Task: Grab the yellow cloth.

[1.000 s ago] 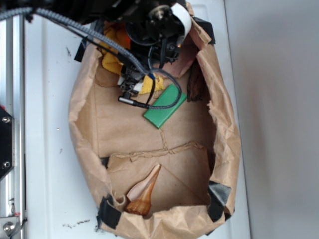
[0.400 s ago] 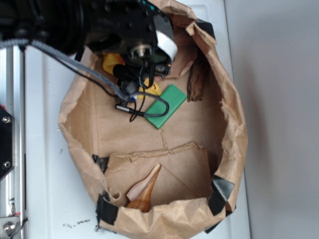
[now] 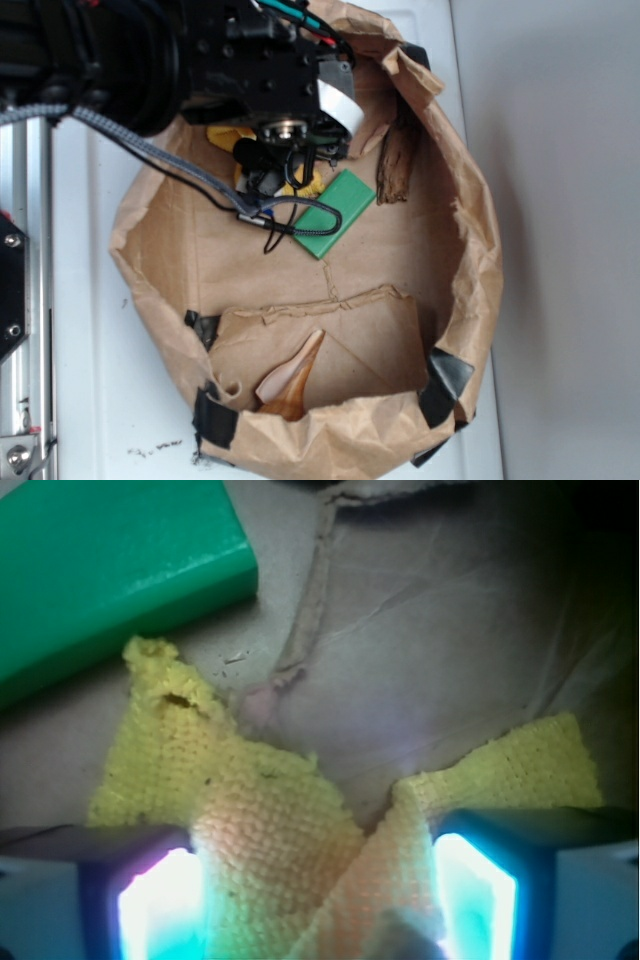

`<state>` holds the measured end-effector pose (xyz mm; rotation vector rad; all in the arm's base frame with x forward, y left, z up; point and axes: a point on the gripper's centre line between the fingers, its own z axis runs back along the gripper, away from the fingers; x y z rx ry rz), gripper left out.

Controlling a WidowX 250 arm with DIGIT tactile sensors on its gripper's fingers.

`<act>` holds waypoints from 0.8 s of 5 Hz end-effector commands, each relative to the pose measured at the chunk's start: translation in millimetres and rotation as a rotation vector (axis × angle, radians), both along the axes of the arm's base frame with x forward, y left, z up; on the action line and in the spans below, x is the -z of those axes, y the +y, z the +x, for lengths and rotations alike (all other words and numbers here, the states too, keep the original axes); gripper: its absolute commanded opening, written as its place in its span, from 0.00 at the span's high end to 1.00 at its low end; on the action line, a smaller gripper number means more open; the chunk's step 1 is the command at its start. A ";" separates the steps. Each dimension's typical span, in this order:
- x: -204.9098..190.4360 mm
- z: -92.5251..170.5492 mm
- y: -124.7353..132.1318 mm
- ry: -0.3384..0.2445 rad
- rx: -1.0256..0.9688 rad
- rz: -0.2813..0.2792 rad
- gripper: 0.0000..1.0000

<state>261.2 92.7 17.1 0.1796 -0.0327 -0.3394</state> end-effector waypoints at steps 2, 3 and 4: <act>-12.1 10.2 8.0 -0.046 -0.019 -0.035 1.00; -16.5 10.6 9.1 -0.049 -0.025 -0.049 1.00; -22.6 12.8 10.1 -0.052 -0.033 -0.067 1.00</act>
